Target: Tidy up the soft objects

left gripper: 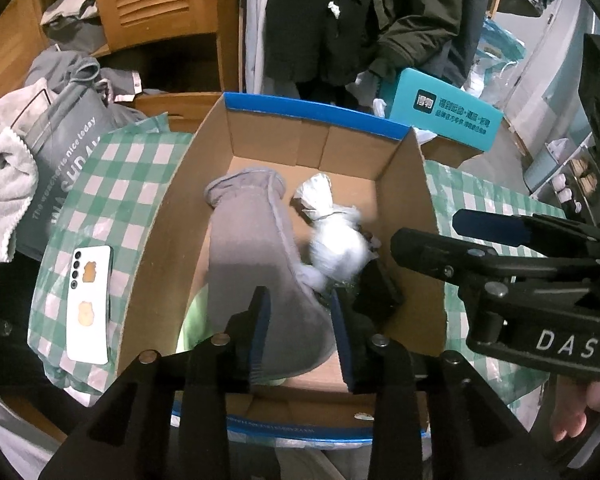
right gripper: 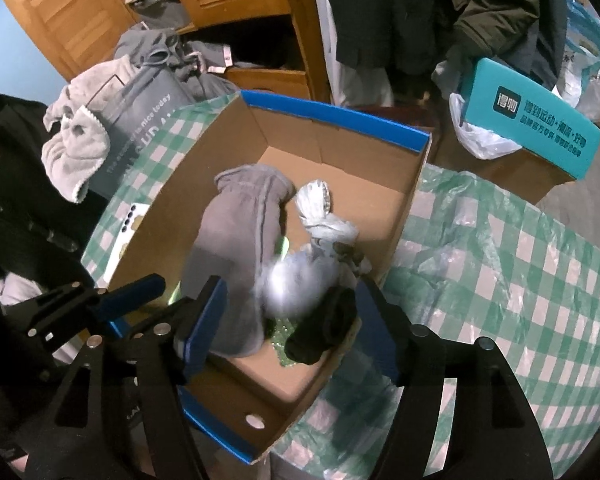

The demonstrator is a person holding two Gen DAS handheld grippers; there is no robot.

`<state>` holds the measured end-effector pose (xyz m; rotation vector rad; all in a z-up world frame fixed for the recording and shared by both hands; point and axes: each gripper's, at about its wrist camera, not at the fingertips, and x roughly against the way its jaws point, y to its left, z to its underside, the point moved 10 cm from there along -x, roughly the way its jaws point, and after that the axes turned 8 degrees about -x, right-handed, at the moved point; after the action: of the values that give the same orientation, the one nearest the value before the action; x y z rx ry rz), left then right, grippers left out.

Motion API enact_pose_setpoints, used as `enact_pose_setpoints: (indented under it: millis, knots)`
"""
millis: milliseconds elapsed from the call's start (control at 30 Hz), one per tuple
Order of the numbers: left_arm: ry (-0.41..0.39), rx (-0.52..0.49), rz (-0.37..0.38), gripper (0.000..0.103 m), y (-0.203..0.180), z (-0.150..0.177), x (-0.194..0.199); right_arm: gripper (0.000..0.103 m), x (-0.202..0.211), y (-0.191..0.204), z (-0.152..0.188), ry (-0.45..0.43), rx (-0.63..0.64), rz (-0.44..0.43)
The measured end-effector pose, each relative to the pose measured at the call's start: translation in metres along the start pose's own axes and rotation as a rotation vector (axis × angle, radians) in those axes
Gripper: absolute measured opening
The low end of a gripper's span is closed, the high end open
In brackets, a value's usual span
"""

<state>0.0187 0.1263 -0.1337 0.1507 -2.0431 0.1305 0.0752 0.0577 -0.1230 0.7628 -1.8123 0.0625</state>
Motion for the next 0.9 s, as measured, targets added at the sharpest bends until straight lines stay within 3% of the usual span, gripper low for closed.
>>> enact_pose_setpoints:
  millis: [300, 400, 500, 600, 767, 900]
  knots:
    - [-0.018, -0.015, -0.029, 0.050, 0.000, -0.004, 0.018, 0.072, 0.027, -0.015, -0.002, -0.049, -0.036, 0.016]
    - [-0.032, -0.016, -0.033, 0.060, -0.001, -0.006, 0.028, 0.072, 0.037, -0.019, 0.000, -0.067, -0.038, 0.024]
    - [-0.046, -0.036, -0.041, 0.061, -0.005, -0.008, 0.037, 0.072, 0.049, -0.023, 0.001, -0.092, -0.032, 0.033]
    - [-0.064, -0.050, -0.041, 0.075, -0.009, -0.011, 0.045, 0.072, 0.062, -0.027, 0.002, -0.123, -0.031, 0.042]
    - [-0.082, -0.068, -0.036, 0.075, -0.017, -0.013, 0.055, 0.073, 0.082, -0.034, 0.007, -0.163, -0.016, 0.062]
    - [-0.090, -0.064, -0.032, 0.082, -0.021, -0.015, 0.062, 0.073, 0.095, -0.040, 0.013, -0.182, 0.001, 0.074]
